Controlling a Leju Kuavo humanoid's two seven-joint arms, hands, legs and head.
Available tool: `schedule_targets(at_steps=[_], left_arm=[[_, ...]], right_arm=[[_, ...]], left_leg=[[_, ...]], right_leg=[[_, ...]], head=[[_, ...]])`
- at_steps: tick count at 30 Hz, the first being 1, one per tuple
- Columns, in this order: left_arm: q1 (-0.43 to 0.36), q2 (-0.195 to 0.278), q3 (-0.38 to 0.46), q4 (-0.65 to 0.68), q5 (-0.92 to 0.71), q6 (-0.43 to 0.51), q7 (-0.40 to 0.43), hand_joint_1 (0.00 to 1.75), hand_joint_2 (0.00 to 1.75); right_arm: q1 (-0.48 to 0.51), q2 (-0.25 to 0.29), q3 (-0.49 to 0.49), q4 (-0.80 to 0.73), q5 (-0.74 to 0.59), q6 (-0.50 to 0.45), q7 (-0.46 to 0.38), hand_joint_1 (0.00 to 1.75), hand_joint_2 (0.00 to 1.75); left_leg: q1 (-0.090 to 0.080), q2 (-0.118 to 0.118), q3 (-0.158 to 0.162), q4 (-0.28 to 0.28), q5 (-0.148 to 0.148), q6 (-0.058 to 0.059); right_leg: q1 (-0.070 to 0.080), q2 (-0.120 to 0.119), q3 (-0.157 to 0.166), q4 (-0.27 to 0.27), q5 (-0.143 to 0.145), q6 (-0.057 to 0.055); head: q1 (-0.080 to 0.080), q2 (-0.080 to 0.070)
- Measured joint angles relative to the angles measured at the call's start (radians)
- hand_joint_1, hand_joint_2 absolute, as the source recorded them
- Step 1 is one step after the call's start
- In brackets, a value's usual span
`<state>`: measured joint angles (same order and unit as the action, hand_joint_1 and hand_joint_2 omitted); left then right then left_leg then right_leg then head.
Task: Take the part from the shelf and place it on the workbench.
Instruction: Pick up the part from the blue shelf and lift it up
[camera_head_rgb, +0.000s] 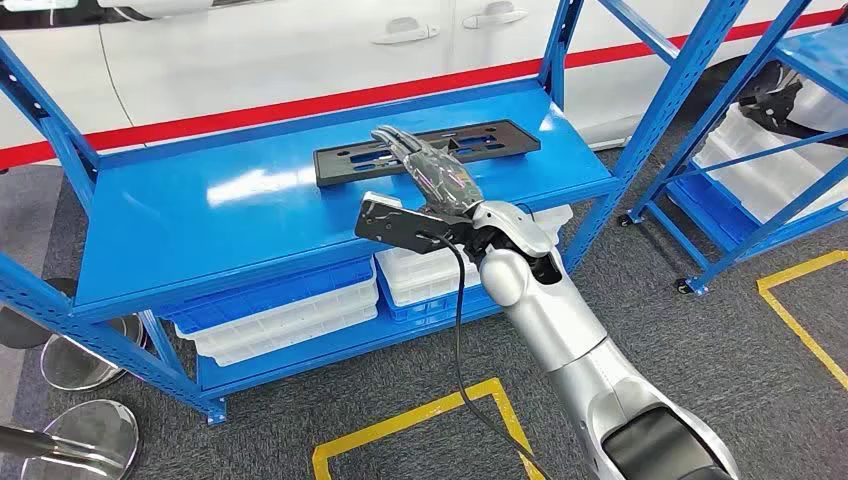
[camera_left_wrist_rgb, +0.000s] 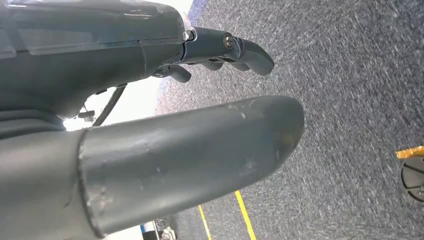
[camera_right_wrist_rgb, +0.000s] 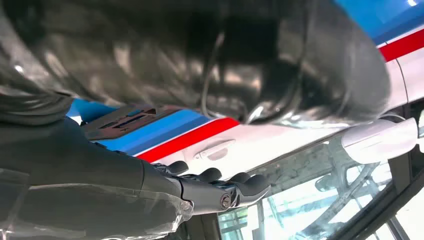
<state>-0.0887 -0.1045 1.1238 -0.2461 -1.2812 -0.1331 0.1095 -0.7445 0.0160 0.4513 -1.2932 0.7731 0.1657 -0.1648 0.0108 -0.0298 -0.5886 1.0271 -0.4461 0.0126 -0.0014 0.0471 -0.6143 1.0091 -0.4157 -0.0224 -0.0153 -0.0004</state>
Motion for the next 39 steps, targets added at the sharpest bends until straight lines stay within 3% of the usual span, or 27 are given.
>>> schedule_targets(at_steps=[6, 28, 32, 34, 36, 39], left_arm=[[0.0, 0.0, 0.0, 0.0, -0.003, 0.0, -0.001, 0.0, 0.0], [0.0, 0.0, 0.0, 0.0, -0.004, 0.0, -0.002, 0.0, 0.0], [0.0, 0.001, 0.001, 0.0, -0.006, 0.0, -0.004, 0.0, 0.0], [-0.001, 0.0, 0.001, 0.0, -0.008, 0.0, -0.005, 0.0, 0.0], [-0.001, -0.001, 0.001, 0.0, -0.01, 0.0, -0.008, 0.0, 0.0], [0.0, -0.002, 0.001, 0.0, -0.011, -0.001, -0.01, 0.0, 0.0]], right_arm=[[0.002, 0.0, 0.0, 0.0, 0.003, -0.002, 0.002, 0.0, 0.0], [0.003, 0.0, 0.0, 0.0, 0.003, -0.002, 0.003, 0.0, 0.0], [0.004, 0.0, 0.0, 0.0, 0.006, -0.002, 0.004, 0.0, 0.0], [0.005, -0.001, 0.0, -0.002, 0.006, -0.003, 0.004, 0.0, 0.0], [0.005, -0.002, 0.0, -0.006, 0.007, -0.004, 0.005, 0.0, 0.0], [0.012, -0.004, 0.0, -0.008, 0.011, -0.004, 0.006, 0.0, 0.0]], left_leg=[[-0.001, 0.0, 0.0, 0.001, 0.0, 0.0], [0.001, 0.001, 0.0, 0.0, 0.0, 0.0], [-0.004, 0.002, -0.002, 0.006, -0.002, 0.005], [0.002, 0.004, 0.004, -0.005, 0.002, 0.011], [0.009, 0.01, 0.014, -0.021, 0.008, 0.02], [0.012, 0.019, 0.019, -0.026, 0.007, 0.024]], right_leg=[[-0.002, 0.0, 0.0, 0.0, -0.001, 0.017], [0.001, 0.0, -0.004, 0.004, -0.002, 0.019], [-0.006, 0.001, -0.003, 0.0, 0.0, 0.028], [-0.003, 0.0, -0.002, 0.002, -0.003, 0.033], [-0.002, -0.014, -0.022, 0.049, -0.034, 0.039], [-0.013, -0.034, -0.116, 0.235, -0.121, 0.051]], head=[[0.0, 0.0], [0.0, 0.0], [0.0, 0.0], [0.0, 0.0], [0.0, 0.0], [0.0, 0.0]])
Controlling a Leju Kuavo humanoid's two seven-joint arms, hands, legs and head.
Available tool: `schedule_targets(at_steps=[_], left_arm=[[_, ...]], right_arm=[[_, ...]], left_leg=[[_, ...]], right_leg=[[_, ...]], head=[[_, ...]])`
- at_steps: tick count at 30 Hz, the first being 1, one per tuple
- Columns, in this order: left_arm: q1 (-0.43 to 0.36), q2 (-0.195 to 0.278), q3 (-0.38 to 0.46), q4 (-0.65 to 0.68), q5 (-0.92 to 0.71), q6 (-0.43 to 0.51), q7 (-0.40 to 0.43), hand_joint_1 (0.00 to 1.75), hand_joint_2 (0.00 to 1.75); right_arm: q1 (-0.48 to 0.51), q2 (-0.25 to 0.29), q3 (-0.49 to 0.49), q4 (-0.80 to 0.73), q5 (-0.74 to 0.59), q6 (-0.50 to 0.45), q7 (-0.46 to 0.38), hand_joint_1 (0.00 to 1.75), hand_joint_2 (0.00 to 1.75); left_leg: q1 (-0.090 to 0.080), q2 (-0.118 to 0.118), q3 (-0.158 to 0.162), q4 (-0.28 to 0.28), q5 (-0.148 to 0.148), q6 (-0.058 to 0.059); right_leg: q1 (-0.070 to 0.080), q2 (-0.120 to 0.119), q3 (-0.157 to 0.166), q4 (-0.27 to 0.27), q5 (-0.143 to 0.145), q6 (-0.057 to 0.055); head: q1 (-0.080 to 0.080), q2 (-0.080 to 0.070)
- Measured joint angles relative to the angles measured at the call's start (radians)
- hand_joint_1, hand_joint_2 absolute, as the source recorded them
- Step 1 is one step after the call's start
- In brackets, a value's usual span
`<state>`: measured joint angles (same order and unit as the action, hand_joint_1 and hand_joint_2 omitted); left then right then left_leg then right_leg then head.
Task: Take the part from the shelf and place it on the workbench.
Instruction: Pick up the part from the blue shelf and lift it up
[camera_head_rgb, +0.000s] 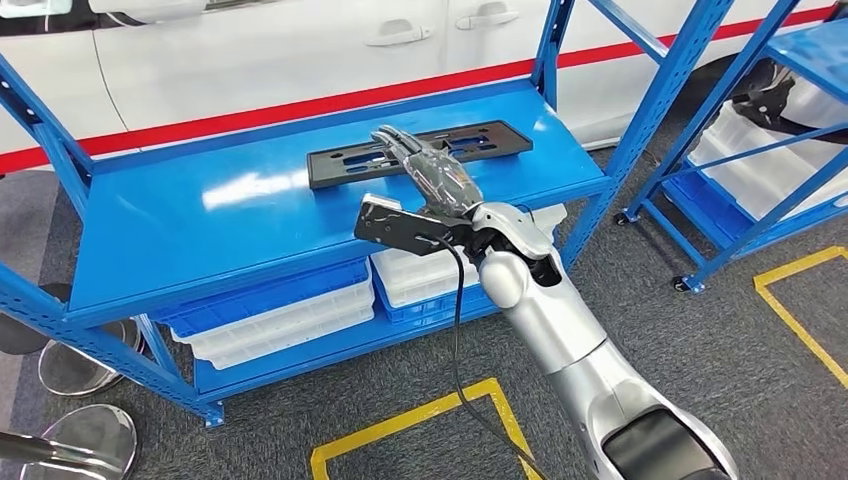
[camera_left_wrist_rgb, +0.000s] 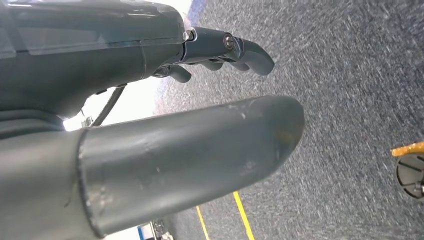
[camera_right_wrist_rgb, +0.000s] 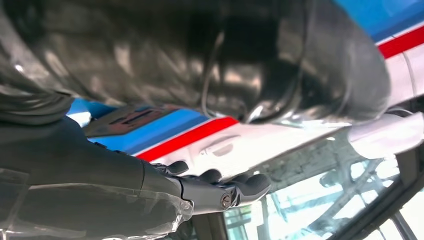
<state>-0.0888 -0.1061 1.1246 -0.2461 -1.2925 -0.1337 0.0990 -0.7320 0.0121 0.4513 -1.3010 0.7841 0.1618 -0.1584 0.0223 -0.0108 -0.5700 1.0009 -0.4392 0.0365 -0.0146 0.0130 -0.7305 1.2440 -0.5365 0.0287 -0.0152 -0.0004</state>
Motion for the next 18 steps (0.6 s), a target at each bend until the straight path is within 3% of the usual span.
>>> schedule_targets(at_steps=[1, 2, 4, 6, 7, 11, 13, 15, 16, 17, 18], left_arm=[[0.001, 0.0, 0.0, 0.0, -0.001, 0.0, -0.001, 0.0, 0.0], [0.001, 0.0, 0.0, 0.0, -0.002, -0.001, -0.002, 0.0, 0.0], [0.002, 0.0, 0.0, 0.0, -0.003, -0.004, -0.005, 0.0, 0.0], [0.001, 0.001, 0.0, 0.0, -0.004, -0.006, -0.008, 0.0, 0.0], [0.0, 0.002, 0.0, 0.0, -0.004, -0.006, -0.01, 0.0, 0.0], [0.0, 0.002, 0.0, 0.0, -0.003, -0.008, -0.013, 0.0, 0.0], [-0.001, 0.001, 0.0, 0.0, -0.003, -0.009, -0.013, 0.0, 0.0], [0.001, 0.001, 0.0, 0.0, -0.003, -0.009, -0.014, 0.0, 0.0], [0.002, 0.001, 0.0, 0.0, -0.003, -0.009, -0.014, 0.0, 0.0], [0.004, 0.002, 0.0, 0.0, -0.003, -0.009, -0.014, 0.0, 0.0], [0.006, 0.002, 0.001, 0.0, -0.003, -0.009, -0.014, 0.0, 0.0]], right_arm=[[0.004, -0.001, 0.0, 0.0, 0.001, 0.0, 0.0, 0.0, 0.0], [0.007, -0.003, 0.0, 0.0, 0.002, 0.0, 0.001, 0.0, 0.0], [0.01, -0.005, 0.0, 0.0, 0.005, 0.0, 0.001, 0.0, 0.0], [0.009, -0.006, 0.0, 0.0, 0.006, 0.0, 0.001, 0.0, 0.0], [0.009, -0.006, 0.0, 0.0, 0.007, 0.0, 0.001, 0.0, 0.0], [0.01, -0.01, 0.0, -0.003, 0.009, 0.0, 0.002, 0.0, 0.0], [0.009, -0.01, 0.0, -0.007, 0.01, 0.0, 0.001, 0.0, 0.0], [0.012, -0.01, 0.0, -0.007, 0.01, 0.001, 0.001, 0.0, 0.0], [0.015, -0.01, 0.0, -0.007, 0.01, 0.001, 0.0, 0.0, 0.0], [0.018, -0.01, 0.0, -0.007, 0.01, 0.001, 0.0, 0.0, 0.0], [0.019, -0.01, 0.0, -0.007, 0.01, 0.001, 0.0, 0.0, 0.0]], left_leg=[[0.001, 0.002, 0.001, 0.0, -0.003, -0.002], [0.002, 0.003, 0.003, 0.001, -0.006, -0.005], [0.008, 0.003, 0.012, 0.005, -0.016, -0.017], [0.01, 0.003, 0.019, 0.011, -0.029, -0.034], [0.009, 0.004, 0.021, 0.013, -0.034, -0.042], [0.012, 0.005, 0.029, 0.014, -0.05, -0.067], [0.014, 0.006, -0.004, 0.09, -0.083, -0.07], [0.012, 0.006, -0.089, 0.236, -0.126, -0.068], [0.01, 0.006, -0.13, 0.294, -0.134, -0.067], [0.008, 0.006, -0.158, 0.317, -0.121, -0.065], [0.007, 0.006, -0.165, 0.299, -0.087, -0.061]], right_leg=[[-0.005, -0.002, -0.023, 0.041, -0.009, 0.004], [-0.01, -0.004, -0.026, 0.044, 0.003, 0.008], [-0.019, -0.009, 0.026, -0.06, 0.07, 0.016], [-0.019, -0.013, 0.092, -0.184, 0.112, 0.016], [-0.016, -0.014, 0.109, -0.216, 0.115, 0.012], [-0.01, -0.01, 0.122, -0.227, 0.096, -0.022], [-0.01, -0.01, 0.141, -0.232, 0.086, -0.041], [-0.002, -0.011, 0.159, -0.233, 0.07, -0.053], [0.002, -0.011, 0.168, -0.232, 0.061, -0.056], [0.006, -0.009, 0.18, -0.232, 0.051, -0.058], [0.009, -0.007, 0.193, -0.232, 0.041, -0.058]], head=[[0.0, 0.0], [0.0, 0.0], [0.0, 0.0], [0.0, 0.0], [0.0, 0.0], [-0.001, 0.0], [-0.001, 0.0], [-0.002, 0.0], [-0.001, 0.0], [-0.001, 0.0], [-0.001, 0.0]])
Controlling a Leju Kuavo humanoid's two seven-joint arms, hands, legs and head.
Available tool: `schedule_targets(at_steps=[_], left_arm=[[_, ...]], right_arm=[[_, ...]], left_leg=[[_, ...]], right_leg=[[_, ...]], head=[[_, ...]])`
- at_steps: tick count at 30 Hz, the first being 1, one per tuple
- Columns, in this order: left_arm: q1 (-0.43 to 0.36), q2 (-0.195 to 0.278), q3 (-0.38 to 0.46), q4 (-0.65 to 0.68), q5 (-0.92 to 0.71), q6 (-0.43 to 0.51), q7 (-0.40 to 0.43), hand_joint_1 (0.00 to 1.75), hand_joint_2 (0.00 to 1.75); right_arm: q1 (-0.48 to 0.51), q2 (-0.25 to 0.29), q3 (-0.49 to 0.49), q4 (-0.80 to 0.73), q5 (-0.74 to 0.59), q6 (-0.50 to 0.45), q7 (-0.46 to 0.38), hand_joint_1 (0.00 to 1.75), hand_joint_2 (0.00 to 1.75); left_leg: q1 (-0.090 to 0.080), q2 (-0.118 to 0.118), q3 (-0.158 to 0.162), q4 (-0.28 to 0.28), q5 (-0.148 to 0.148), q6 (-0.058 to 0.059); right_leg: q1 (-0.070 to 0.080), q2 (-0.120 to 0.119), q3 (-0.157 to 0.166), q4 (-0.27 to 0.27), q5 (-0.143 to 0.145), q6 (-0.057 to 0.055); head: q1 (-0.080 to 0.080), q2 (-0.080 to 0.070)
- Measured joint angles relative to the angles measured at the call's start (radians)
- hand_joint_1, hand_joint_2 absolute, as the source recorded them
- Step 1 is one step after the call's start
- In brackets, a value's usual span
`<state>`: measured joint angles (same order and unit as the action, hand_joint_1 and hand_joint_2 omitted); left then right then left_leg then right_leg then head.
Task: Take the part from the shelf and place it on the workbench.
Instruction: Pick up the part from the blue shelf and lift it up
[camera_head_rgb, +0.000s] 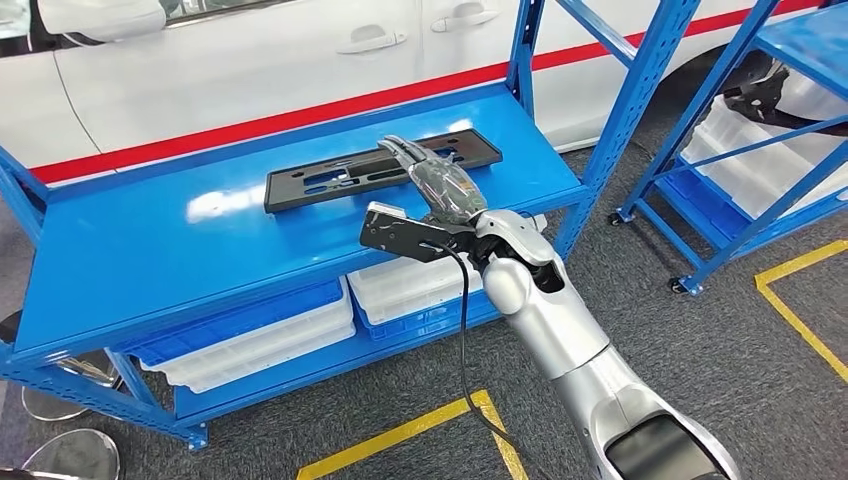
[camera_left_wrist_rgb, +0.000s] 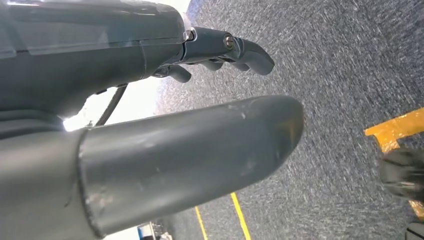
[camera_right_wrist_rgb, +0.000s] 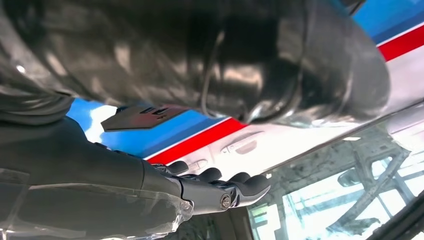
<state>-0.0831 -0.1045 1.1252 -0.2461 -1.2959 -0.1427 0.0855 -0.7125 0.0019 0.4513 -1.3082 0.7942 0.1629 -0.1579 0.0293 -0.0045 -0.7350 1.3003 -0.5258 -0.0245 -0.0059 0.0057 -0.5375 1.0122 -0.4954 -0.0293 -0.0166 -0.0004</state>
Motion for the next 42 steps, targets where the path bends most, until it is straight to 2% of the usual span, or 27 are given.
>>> schedule_targets(at_steps=[2, 3, 4, 6, 8, 10, 11, 13, 14, 15, 16, 17, 18, 19, 20, 21, 23, 25, 27, 29, 30, 31, 33, 35, 37, 40, 42], left_arm=[[0.003, 0.0, 0.0, 0.0, 0.0, 0.0, 0.0, 0.0, 0.0], [0.004, 0.0, 0.0, 0.0, 0.0, 0.0, 0.0, 0.0, 0.0], [0.004, 0.0, 0.0, 0.0, 0.0, 0.0, -0.001, 0.0, 0.0], [0.002, 0.0, 0.0, 0.0, 0.0, 0.0, -0.001, 0.0, 0.0], [0.001, -0.001, 0.0, 0.0, 0.0, 0.0, -0.001, 0.0, 0.0], [0.002, -0.001, 0.0, 0.0, 0.0, 0.0, -0.001, 0.0, 0.0], [0.002, -0.002, 0.001, -0.001, 0.0, 0.0, -0.001, 0.0, 0.0], [0.001, -0.002, 0.001, -0.001, 0.0, -0.001, -0.002, 0.0, 0.0], [0.002, -0.002, 0.001, -0.001, 0.0, -0.002, -0.002, 0.0, 0.0], [0.002, -0.002, 0.001, -0.001, 0.0, -0.003, -0.003, 0.0, 0.0], [0.003, -0.002, 0.001, -0.001, 0.0, -0.004, -0.003, 0.0, 0.0], [0.003, -0.004, 0.001, -0.001, 0.0, -0.005, -0.003, 0.0, 0.0], [0.004, -0.006, 0.001, -0.001, 0.0, -0.006, -0.003, 0.0, 0.0], [0.004, -0.008, 0.001, -0.001, 0.0, -0.007, -0.003, 0.0, 0.0], [0.004, -0.01, 0.001, 0.0, -0.001, -0.008, -0.004, 0.0, 0.0], [0.003, -0.011, 0.001, 0.0, -0.001, -0.009, -0.004, 0.0, 0.0], [0.0, -0.011, 0.001, -0.001, 0.0, -0.008, -0.004, 0.0, 0.0], [-0.002, -0.011, 0.001, -0.002, 0.002, -0.006, -0.005, 0.0, 0.0], [-0.004, -0.012, 0.001, -0.002, 0.002, -0.005, -0.008, 0.0, 0.0], [-0.005, -0.012, 0.001, -0.003, 0.001, -0.005, -0.01, 0.0, 0.0], [-0.004, -0.012, 0.001, -0.004, 0.001, -0.005, -0.01, 0.0, 0.0], [-0.003, -0.012, 0.002, -0.005, 0.001, -0.005, -0.01, 0.0, 0.0], [-0.002, -0.012, 0.002, -0.007, 0.001, -0.005, -0.01, 0.0, 0.0], [-0.003, -0.012, 0.003, -0.009, 0.002, -0.005, -0.011, 0.0, 0.0], [-0.004, -0.013, 0.004, -0.01, 0.002, -0.005, -0.012, 0.0, 0.0], [-0.001, -0.014, 0.006, -0.012, 0.002, -0.005, -0.012, 0.0, 0.0], [0.0, -0.015, 0.008, -0.014, 0.0, -0.005, -0.012, 0.0, 0.0]], right_arm=[[0.001, 0.0, 0.0, 0.0, 0.0, 0.0, 0.0, 0.0, 0.0], [0.001, 0.0, 0.0, 0.0, 0.0, 0.0, 0.0, 0.0, 0.0], [0.001, -0.001, 0.0, 0.0, 0.0, 0.0, 0.0, 0.0, 0.0], [0.001, -0.001, 0.0, -0.001, 0.0, 0.0, 0.0, 0.0, 0.0], [0.001, -0.002, 0.0, -0.005, 0.001, 0.0, -0.001, 0.0, 0.0], [-0.001, -0.002, 0.0, -0.008, 0.001, 0.0, -0.002, 0.0, 0.0], [0.0, -0.002, 0.0, -0.009, 0.002, 0.0, -0.002, 0.0, 0.0], [0.005, -0.003, 0.0, -0.009, 0.002, 0.001, -0.002, 0.0, 0.0], [0.008, -0.004, 0.0, -0.008, 0.003, 0.001, -0.002, 0.0, 0.0], [0.01, -0.004, 0.0, -0.008, 0.003, 0.002, -0.002, 0.0, 0.0], [0.011, -0.005, 0.0, -0.008, 0.003, 0.002, -0.002, 0.0, 0.0], [0.011, -0.005, 0.0, -0.007, 0.003, 0.002, -0.002, 0.0, 0.0], [0.012, -0.007, 0.0, -0.007, 0.003, 0.002, -0.002, 0.0, 0.0], [0.013, -0.009, 0.0, -0.006, 0.003, 0.002, -0.002, 0.0, 0.0], [0.015, -0.011, 0.0, -0.005, 0.003, 0.004, -0.002, 0.0, 0.0], [0.016, -0.013, 0.0, -0.004, 0.003, 0.005, -0.002, 0.0, 0.0], [0.017, -0.015, 0.0, -0.006, 0.005, 0.006, -0.003, 0.0, 0.0], [0.018, -0.016, 0.0, -0.008, 0.007, 0.007, -0.004, 0.0, 0.0], [0.02, -0.017, 0.0, -0.008, 0.009, 0.011, -0.004, 0.0, 0.87], [0.028, -0.018, 0.0, -0.006, 0.011, 0.018, -0.004, 0.0, 1.75], [0.032, -0.019, 0.0, -0.004, 0.013, 0.02, -0.004, 0.0, 1.75], [0.036, -0.021, 0.0, -0.002, 0.014, 0.022, -0.004, 0.0, 1.75], [0.039, -0.024, 0.0, 0.001, 0.016, 0.024, -0.004, 0.0, 1.75], [0.039, -0.028, 0.001, 0.002, 0.015, 0.033, -0.004, 0.0, 1.75], [0.042, -0.037, 0.003, 0.005, 0.004, 0.05, -0.005, 0.0, 1.75], [0.047, -0.065, 0.009, 0.008, -0.027, 0.071, -0.018, 0.0, 1.75], [0.05, -0.095, 0.02, 0.007, -0.049, 0.082, -0.029, 0.0, 1.75]], left_leg=[[-0.003, 0.0, 0.03, -0.119, 0.098, 0.012], [-0.007, 0.0, 0.05, -0.173, 0.131, 0.018], [-0.011, 0.0, 0.068, -0.215, 0.141, 0.024], [-0.019, -0.001, 0.085, -0.245, 0.122, 0.035], [-0.018, -0.003, 0.105, -0.265, 0.107, 0.046], [-0.014, -0.003, 0.134, -0.281, 0.096, 0.057], [-0.013, -0.003, 0.148, -0.287, 0.089, 0.061], [-0.013, -0.003, 0.175, -0.29, 0.07, 0.064], [-0.013, -0.004, 0.189, -0.29, 0.059, 0.064], [-0.013, -0.005, 0.205, -0.29, 0.047, 0.063], [-0.013, -0.006, 0.223, -0.29, 0.035, 0.06], [-0.013, -0.007, 0.241, -0.29, 0.022, 0.057], [-0.014, -0.007, 0.257, -0.289, 0.009, 0.053], [-0.015, -0.009, 0.266, -0.289, -0.003, 0.047], [-0.015, -0.01, 0.272, -0.291, -0.014, 0.04], [-0.015, -0.012, 0.276, -0.291, -0.02, 0.033], [-0.013, -0.011, 0.281, -0.288, -0.022, 0.022], [-0.012, -0.008, 0.267, -0.24, -0.027, 0.015], [-0.01, -0.005, 0.205, -0.133, -0.069, 0.007], [-0.009, -0.004, 0.132, -0.041, -0.115, 0.001], [-0.009, -0.003, 0.11, -0.033, -0.111, 0.0], [-0.009, -0.003, 0.105, -0.059, -0.082, -0.001], [-0.009, -0.003, 0.129, -0.172, 0.016, 0.0], [-0.014, -0.002, 0.146, -0.255, 0.06, 0.007], [-0.018, -0.002, 0.145, -0.271, 0.065, 0.018], [-0.017, -0.005, 0.147, -0.276, 0.08, 0.022], [-0.019, -0.006, 0.147, -0.275, 0.079, 0.024]], right_leg=[[0.003, 0.004, 0.031, 0.0, -0.024, 0.003], [0.005, 0.005, 0.041, 0.0, -0.035, 0.007], [0.005, 0.007, 0.047, 0.0, -0.043, 0.013], [0.005, 0.008, 0.049, -0.001, -0.049, 0.025], [0.002, 0.007, 0.044, 0.018, -0.041, 0.036], [0.0, 0.005, 0.001, 0.097, -0.037, 0.047], [-0.002, 0.003, -0.04, 0.156, -0.047, 0.051], [-0.004, 0.001, -0.135, 0.264, -0.086, 0.058], [-0.006, 0.001, -0.172, 0.287, -0.099, 0.059], [-0.007, 0.0, -0.194, 0.281, -0.096, 0.06], [-0.007, 0.0, -0.201, 0.247, -0.071, 0.058], [-0.006, -0.001, -0.197, 0.188, -0.021, 0.054], [-0.003, -0.001, -0.191, 0.119, 0.046, 0.047], [0.001, -0.001, -0.184, 0.065, 0.099, 0.039], [0.006, -0.001, -0.18, 0.029, 0.139, 0.031], [0.01, -0.001, -0.18, 0.013, 0.155, 0.024], [0.01, 0.0, -0.169, 0.007, 0.147, 0.011], [0.005, 0.0, -0.145, -0.006, 0.137, -0.003], [0.004, 0.0, -0.125, -0.013, 0.125, -0.012], [0.006, 0.001, -0.113, -0.012, 0.112, -0.014], [0.007, 0.002, -0.107, -0.009, 0.105, -0.014], [0.007, 0.003, -0.101, -0.006, 0.097, -0.012], [0.005, 0.004, -0.087, 0.003, 0.081, -0.007], [0.006, 0.005, -0.082, 0.01, 0.072, 0.002], [0.009, 0.004, -0.083, 0.013, 0.068, 0.007], [0.011, 0.002, -0.083, 0.011, 0.067, -0.004], [0.01, 0.0, -0.08, 0.007, 0.069, -0.003]], head=[[0.0, 0.0], [0.0, 0.0], [0.0, 0.0], [0.0, 0.0], [0.001, 0.0], [0.001, 0.0], [0.001, 0.0], [0.001, 0.0], [0.001, 0.0], [0.001, 0.0], [0.001, 0.0], [0.001, 0.0], [0.001, 0.0], [0.001, 0.0], [0.001, 0.0], [0.001, 0.0], [0.001, 0.0], [0.001, 0.0], [0.001, 0.0], [0.001, 0.0], [0.001, 0.0], [0.001, 0.0], [0.001, 0.0], [0.001, 0.0], [0.001, 0.0], [0.001, 0.0], [0.001, 0.0]])
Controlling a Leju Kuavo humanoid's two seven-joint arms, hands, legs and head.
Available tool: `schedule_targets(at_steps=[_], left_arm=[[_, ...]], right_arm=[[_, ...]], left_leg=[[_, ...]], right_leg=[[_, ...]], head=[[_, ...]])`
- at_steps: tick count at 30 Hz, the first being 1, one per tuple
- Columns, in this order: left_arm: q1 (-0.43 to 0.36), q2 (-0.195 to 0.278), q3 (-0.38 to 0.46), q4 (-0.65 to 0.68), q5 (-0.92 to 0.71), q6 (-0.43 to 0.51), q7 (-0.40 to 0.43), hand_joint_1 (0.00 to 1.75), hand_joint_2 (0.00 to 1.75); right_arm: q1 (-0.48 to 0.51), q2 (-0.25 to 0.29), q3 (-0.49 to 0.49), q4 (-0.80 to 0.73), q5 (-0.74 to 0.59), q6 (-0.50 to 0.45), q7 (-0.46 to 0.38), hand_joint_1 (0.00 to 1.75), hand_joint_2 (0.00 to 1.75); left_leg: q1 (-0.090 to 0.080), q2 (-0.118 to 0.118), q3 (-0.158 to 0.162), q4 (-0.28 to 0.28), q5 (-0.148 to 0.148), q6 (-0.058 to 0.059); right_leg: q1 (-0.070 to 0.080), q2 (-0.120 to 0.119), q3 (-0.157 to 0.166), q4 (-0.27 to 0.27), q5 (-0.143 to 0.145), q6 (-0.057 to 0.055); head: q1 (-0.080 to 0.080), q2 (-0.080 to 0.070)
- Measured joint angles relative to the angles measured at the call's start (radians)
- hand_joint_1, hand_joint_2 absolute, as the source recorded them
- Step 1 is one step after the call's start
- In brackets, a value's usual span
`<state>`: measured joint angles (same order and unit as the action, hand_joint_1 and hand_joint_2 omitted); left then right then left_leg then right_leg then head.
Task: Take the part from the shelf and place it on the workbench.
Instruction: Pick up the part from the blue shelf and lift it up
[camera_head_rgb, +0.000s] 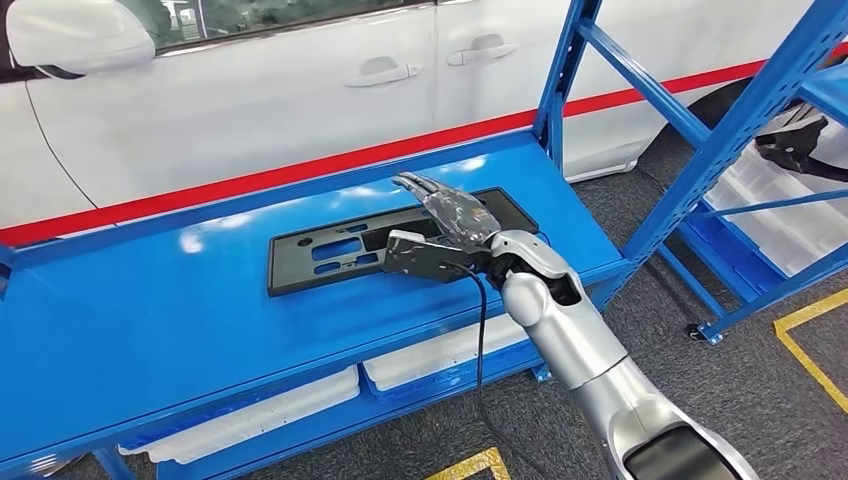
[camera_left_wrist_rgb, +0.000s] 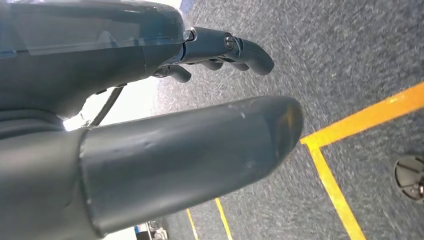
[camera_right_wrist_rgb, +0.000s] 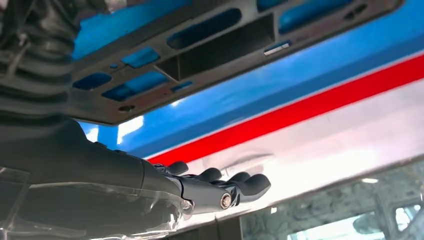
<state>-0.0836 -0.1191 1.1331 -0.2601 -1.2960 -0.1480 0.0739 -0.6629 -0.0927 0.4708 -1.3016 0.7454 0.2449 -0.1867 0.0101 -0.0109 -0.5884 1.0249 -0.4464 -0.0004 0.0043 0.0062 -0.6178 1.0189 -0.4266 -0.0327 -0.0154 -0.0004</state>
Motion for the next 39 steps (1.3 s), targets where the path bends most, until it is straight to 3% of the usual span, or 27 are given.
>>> schedule_targets(at_steps=[7, 11, 19, 27, 39], left_arm=[[-0.001, 0.0, 0.011, -0.002, -0.003, 0.0, 0.001, 0.0, 0.0], [-0.001, -0.001, 0.015, -0.005, -0.005, 0.0, 0.001, 0.0, 0.0], [-0.004, -0.001, 0.016, -0.005, -0.013, 0.003, -0.015, 0.0, 0.0], [-0.008, -0.004, 0.019, -0.005, -0.003, 0.003, -0.016, 0.0, 0.0], [-0.01, -0.01, 0.022, -0.005, -0.005, 0.003, -0.015, 0.0, 0.0]], right_arm=[[0.006, -0.079, 0.041, -0.008, -0.03, 0.01, -0.014, 0.0, 1.75], [0.006, -0.099, 0.064, -0.008, -0.033, 0.012, -0.014, 0.0, 1.75], [-0.011, -0.105, 0.134, 0.026, -0.027, 0.013, -0.011, 0.0, 1.75], [-0.037, -0.034, 0.17, 0.102, 0.021, -0.039, 0.01, 0.0, 1.75], [-0.087, 0.121, 0.172, 0.259, 0.122, -0.11, 0.025, 0.0, 1.75]], left_leg=[[-0.003, 0.001, 0.0, 0.0, -0.002, 0.012], [-0.005, 0.001, 0.0, 0.001, -0.002, 0.013], [-0.004, 0.002, 0.0, 0.001, -0.002, 0.013], [-0.002, 0.002, 0.0, 0.0, -0.001, 0.011], [-0.002, 0.002, 0.0, 0.0, 0.0, 0.011]], right_leg=[[-0.002, 0.001, 0.004, -0.01, 0.004, 0.013], [-0.006, 0.0, 0.004, -0.01, 0.004, 0.029], [-0.006, 0.0, 0.003, -0.008, 0.003, 0.03], [-0.005, 0.0, 0.002, -0.005, 0.003, 0.03], [-0.003, 0.001, 0.001, -0.003, 0.003, 0.03]], head=[[0.0, 0.0], [0.0, 0.0], [0.0, 0.0], [0.0, 0.0], [0.0, 0.0]])
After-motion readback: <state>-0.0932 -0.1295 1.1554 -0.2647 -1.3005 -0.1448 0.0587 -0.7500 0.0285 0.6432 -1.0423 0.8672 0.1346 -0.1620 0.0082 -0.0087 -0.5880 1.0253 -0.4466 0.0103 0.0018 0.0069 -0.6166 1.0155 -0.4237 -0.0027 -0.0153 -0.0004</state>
